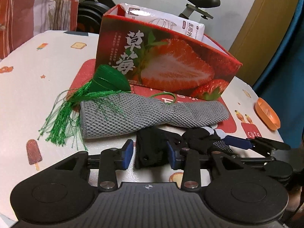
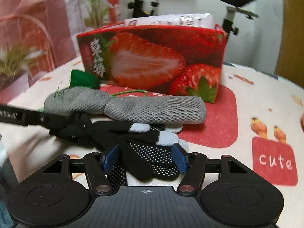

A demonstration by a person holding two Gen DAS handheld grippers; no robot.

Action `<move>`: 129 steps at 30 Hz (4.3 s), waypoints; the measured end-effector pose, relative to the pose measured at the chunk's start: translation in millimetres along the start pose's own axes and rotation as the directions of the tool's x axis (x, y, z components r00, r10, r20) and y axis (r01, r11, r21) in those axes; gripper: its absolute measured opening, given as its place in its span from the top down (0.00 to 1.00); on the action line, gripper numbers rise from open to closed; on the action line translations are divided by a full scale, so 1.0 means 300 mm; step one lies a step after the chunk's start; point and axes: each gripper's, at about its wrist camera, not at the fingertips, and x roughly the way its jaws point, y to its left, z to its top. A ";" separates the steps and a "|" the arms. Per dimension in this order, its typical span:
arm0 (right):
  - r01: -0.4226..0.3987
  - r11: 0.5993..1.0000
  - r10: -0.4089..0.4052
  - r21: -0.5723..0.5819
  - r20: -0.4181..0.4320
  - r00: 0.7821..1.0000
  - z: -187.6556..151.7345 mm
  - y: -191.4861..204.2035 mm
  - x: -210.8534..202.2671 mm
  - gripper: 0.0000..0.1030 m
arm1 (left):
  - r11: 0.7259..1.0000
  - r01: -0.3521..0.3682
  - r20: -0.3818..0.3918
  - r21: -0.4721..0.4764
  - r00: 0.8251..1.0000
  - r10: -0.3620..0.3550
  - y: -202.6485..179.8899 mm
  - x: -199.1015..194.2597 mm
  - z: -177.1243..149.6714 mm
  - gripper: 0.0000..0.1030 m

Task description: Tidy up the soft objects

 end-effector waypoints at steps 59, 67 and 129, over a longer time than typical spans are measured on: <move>-0.095 0.995 0.094 -0.042 -0.030 0.995 0.006 0.023 0.008 0.81 | 0.997 0.074 -0.058 -0.034 0.995 -0.076 0.001 0.050 -0.050 0.74; -0.118 0.993 0.118 -0.014 0.025 0.993 0.013 0.027 -0.050 0.89 | 0.998 0.051 -0.017 0.020 0.999 -0.051 -0.031 -0.012 -0.056 0.86; -0.048 0.996 0.058 -0.078 0.132 0.990 0.651 -0.087 0.150 0.90 | 0.998 0.061 0.211 0.013 0.976 -0.062 -0.020 0.090 0.579 0.87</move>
